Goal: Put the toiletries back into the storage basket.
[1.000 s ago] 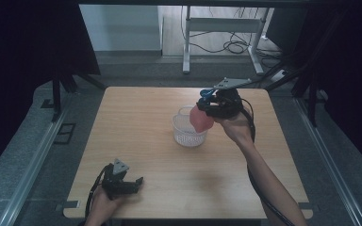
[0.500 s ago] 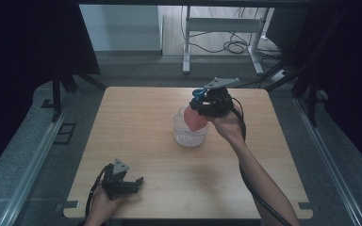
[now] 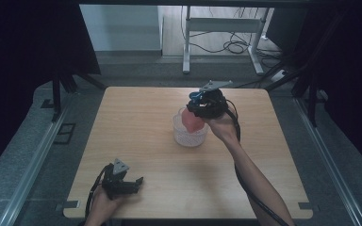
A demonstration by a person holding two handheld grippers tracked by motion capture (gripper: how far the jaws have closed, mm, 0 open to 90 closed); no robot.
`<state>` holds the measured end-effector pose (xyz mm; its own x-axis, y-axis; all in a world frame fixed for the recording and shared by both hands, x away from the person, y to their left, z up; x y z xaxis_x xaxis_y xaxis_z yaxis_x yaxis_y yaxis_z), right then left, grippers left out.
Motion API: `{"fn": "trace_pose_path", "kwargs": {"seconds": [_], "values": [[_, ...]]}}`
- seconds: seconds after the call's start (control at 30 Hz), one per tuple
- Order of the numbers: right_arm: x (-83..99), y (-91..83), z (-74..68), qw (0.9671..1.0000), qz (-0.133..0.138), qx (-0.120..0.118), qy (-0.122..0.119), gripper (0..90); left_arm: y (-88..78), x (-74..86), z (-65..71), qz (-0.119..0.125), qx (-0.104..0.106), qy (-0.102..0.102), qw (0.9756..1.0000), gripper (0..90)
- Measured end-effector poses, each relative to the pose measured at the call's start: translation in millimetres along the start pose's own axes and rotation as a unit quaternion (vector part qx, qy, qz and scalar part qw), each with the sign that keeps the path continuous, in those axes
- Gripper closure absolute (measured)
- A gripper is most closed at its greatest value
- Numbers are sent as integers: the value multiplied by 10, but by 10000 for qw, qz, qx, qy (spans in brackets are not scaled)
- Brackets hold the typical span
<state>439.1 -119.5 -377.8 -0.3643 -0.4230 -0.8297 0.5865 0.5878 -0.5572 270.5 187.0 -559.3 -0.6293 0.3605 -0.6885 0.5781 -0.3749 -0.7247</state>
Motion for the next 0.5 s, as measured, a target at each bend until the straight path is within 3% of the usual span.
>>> {"fn": "trace_pose_path", "kwargs": {"seconds": [0.5], "values": [[144,195,-7,9999,-136,-67,20,528,-2,0,1,-17,-1,6,10000,113]]}}
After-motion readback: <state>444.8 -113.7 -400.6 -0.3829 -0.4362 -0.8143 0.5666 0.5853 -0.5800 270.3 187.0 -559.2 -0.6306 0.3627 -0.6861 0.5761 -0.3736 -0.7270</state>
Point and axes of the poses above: each handheld gripper's, and its own axes: y roughly forward along the jaws, x roughly out of its underside, z roughly to its right, the point moved 2 cm from there along y, roughly forward along the jaws
